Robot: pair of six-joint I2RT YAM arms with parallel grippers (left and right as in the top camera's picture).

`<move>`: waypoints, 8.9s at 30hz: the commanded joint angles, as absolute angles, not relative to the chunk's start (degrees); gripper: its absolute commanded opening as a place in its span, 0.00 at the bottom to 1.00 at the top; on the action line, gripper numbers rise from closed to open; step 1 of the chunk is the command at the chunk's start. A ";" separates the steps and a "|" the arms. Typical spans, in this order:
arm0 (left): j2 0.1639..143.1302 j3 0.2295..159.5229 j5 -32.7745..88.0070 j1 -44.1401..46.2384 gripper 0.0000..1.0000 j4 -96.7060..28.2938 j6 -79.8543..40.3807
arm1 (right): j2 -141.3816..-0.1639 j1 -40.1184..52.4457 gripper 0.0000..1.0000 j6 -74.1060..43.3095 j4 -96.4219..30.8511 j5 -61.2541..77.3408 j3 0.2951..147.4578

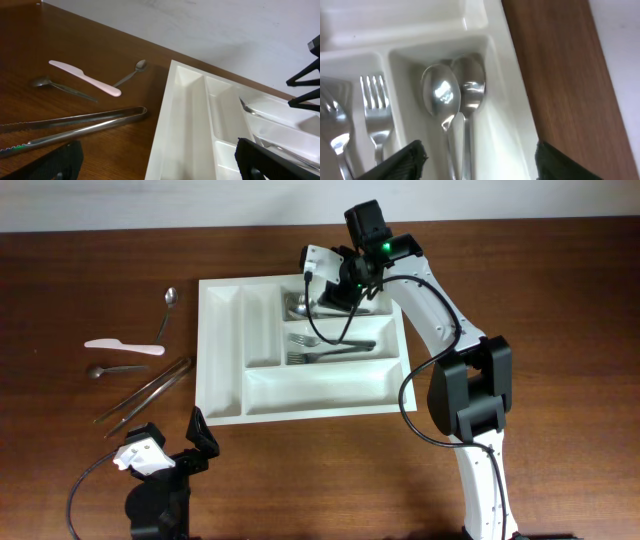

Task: Pack container
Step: 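Carry the spoon to the top compartment and release it, then raise the right gripper away from the tray to the upper right, then move the left gripper over the silver tongs left of the tray, then close the left gripper on the silver tongs and lift them, then lower the tongs into the tray's long left compartment and release, then move the left gripper to a small spoon left of the tray and grasp it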

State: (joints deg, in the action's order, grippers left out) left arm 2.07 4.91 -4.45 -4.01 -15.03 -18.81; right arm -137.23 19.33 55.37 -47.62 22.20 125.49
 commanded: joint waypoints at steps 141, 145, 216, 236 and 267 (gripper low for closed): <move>114.96 76.86 6.70 -20.99 0.79 -41.67 31.79 | -130.69 -6.79 0.99 -6.31 -76.29 7.01 144.51; 117.23 76.79 6.90 -20.99 0.76 -42.50 31.79 | -130.69 -6.79 0.99 -6.31 -76.29 7.01 144.51; 122.41 115.13 0.10 0.47 0.02 -63.57 -5.61 | -130.69 -6.79 0.99 -6.31 -76.29 7.01 144.51; 130.74 114.91 0.19 0.99 0.58 -64.82 -7.01 | -130.69 -6.79 0.99 -6.31 -76.29 7.01 144.51; 137.86 121.56 3.46 -11.77 0.73 -47.37 17.74 | -130.69 -6.79 0.99 -6.31 -76.29 7.01 144.51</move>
State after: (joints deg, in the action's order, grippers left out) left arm 133.19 121.03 1.08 -11.90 -48.90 15.22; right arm -130.50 -6.72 -6.02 -76.31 7.33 144.81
